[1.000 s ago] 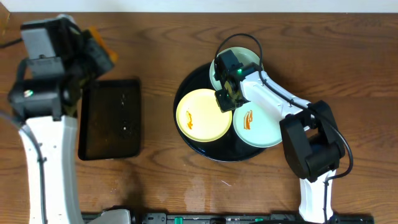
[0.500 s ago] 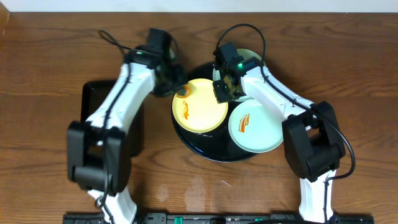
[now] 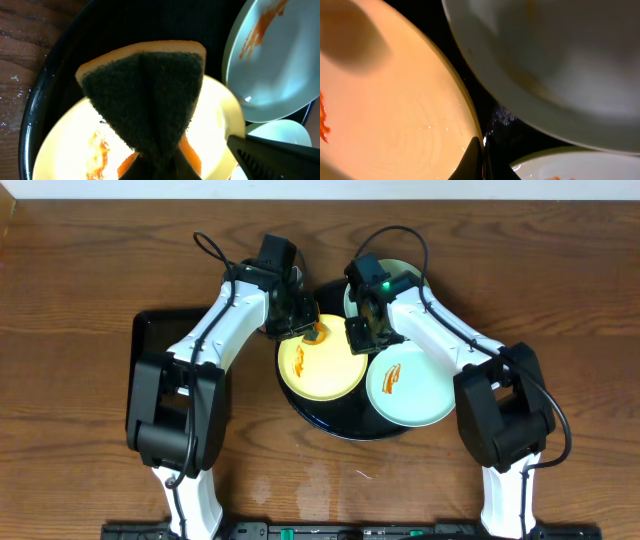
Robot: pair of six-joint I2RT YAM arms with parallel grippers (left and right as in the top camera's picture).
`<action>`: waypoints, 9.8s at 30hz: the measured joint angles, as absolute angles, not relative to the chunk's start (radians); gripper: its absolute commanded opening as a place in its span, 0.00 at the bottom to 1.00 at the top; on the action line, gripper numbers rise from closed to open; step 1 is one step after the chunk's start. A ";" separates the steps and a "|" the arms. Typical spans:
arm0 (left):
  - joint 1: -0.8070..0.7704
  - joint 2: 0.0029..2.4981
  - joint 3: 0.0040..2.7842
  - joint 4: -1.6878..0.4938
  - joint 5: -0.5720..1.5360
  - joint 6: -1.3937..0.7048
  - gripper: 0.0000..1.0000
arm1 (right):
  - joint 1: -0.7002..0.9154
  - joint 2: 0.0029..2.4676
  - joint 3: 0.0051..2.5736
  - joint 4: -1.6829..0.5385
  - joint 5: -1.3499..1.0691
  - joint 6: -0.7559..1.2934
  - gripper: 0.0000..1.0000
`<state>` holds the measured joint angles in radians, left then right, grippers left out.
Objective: Clean dirty plates on tray and stack at the side
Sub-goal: 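Move the held sponge with the left gripper onto the yellow plate, then scrub the yellow plate with the sponge in the left gripper, then lift the sponge with the left gripper back over the black tray, then grasp the yellow plate rim with the right gripper and lift it right, then set the yellow plate down at the upper right with the right gripper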
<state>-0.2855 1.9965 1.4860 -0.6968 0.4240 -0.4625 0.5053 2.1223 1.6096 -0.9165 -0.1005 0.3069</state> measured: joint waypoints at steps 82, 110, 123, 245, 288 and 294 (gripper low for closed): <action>-0.462 2.017 1.354 -0.691 0.108 -0.527 0.08 | 0.509 2.126 1.535 -0.798 -0.045 0.356 0.01; -0.330 1.826 1.324 -0.709 0.118 -0.524 0.07 | 0.510 2.127 1.534 -0.799 -0.069 0.355 0.01; -0.408 1.947 1.245 -0.665 0.234 -0.524 0.08 | 0.510 2.127 1.534 -0.800 -0.068 0.355 0.01; -0.017 1.511 1.266 -0.741 -0.276 -0.521 0.08 | 0.788 2.026 1.829 -0.632 0.859 -0.614 0.01; -0.017 1.511 1.266 -0.751 -0.276 -0.525 0.07 | -0.302 1.990 1.816 -0.837 -0.239 0.023 0.01; -0.017 1.511 1.266 -0.751 -0.276 -0.527 0.07 | -0.319 2.021 1.723 -0.737 -0.115 0.107 0.01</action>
